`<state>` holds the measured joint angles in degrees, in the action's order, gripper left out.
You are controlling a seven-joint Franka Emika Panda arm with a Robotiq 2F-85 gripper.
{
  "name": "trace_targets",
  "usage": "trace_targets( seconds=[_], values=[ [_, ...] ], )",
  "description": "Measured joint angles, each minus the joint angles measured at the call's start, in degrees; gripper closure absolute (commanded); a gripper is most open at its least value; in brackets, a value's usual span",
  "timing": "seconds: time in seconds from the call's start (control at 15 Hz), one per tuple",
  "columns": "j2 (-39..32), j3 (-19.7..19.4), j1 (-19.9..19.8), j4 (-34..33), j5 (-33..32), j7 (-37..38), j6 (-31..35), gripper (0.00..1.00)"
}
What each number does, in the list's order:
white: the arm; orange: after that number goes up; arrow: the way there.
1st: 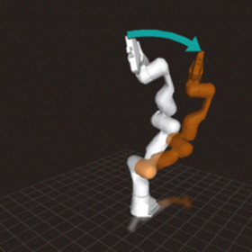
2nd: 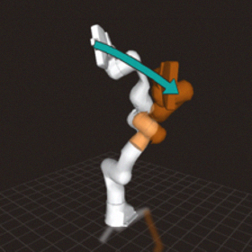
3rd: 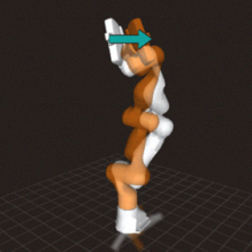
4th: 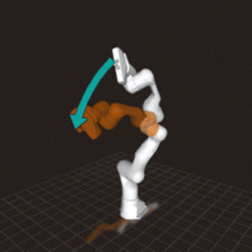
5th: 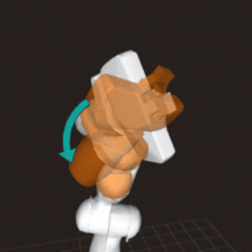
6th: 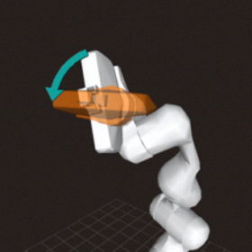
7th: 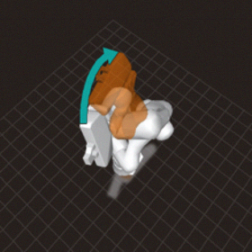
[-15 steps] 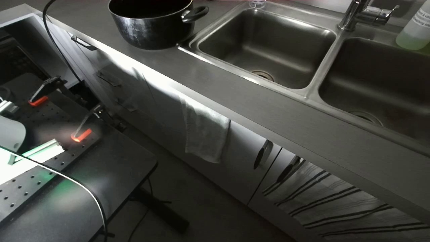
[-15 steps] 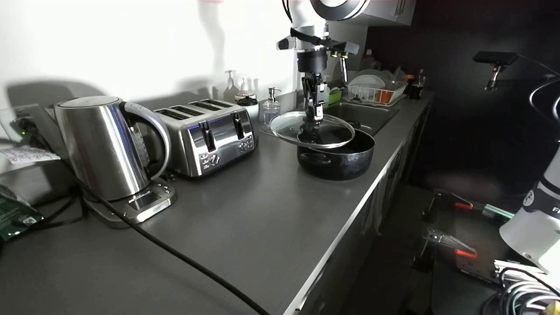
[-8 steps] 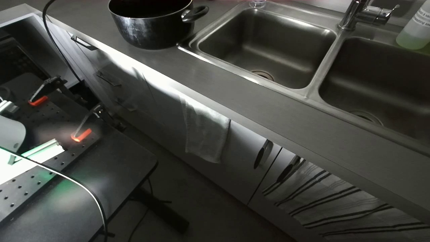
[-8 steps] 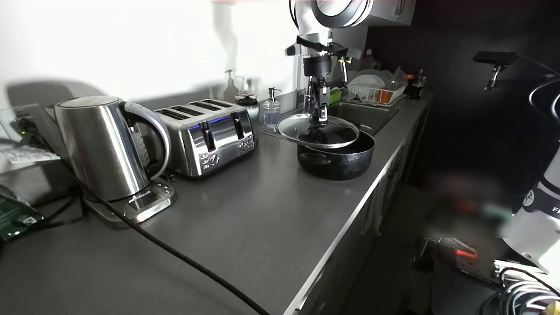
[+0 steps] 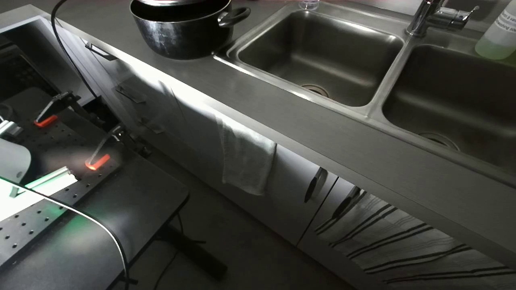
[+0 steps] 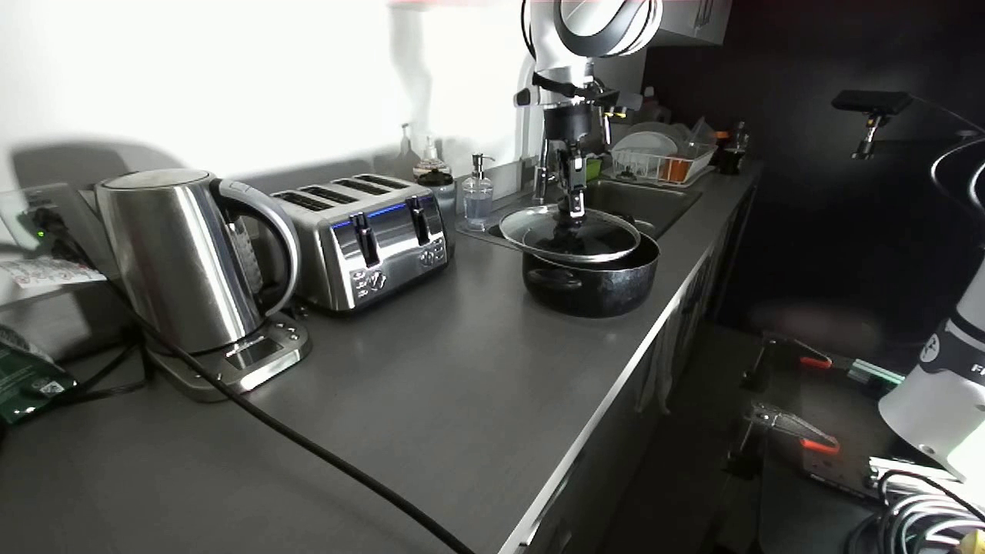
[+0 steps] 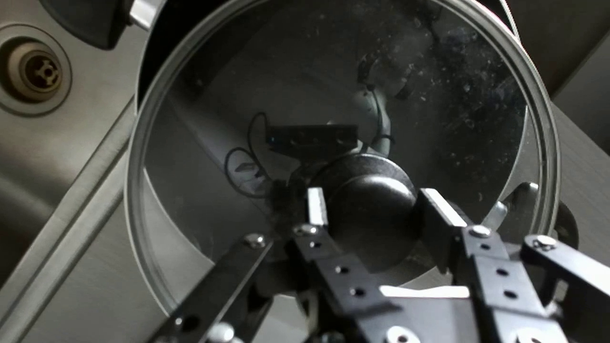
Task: Put the glass lid on the black pot.
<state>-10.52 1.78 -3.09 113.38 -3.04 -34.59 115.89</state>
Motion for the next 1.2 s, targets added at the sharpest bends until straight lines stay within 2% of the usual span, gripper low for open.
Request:
trace_targets(
  seconds=[1.2],
  values=[
    [1.45, -1.53, -1.83, 3.79, 1.98, 0.0, 0.01, 0.75]
  ],
)
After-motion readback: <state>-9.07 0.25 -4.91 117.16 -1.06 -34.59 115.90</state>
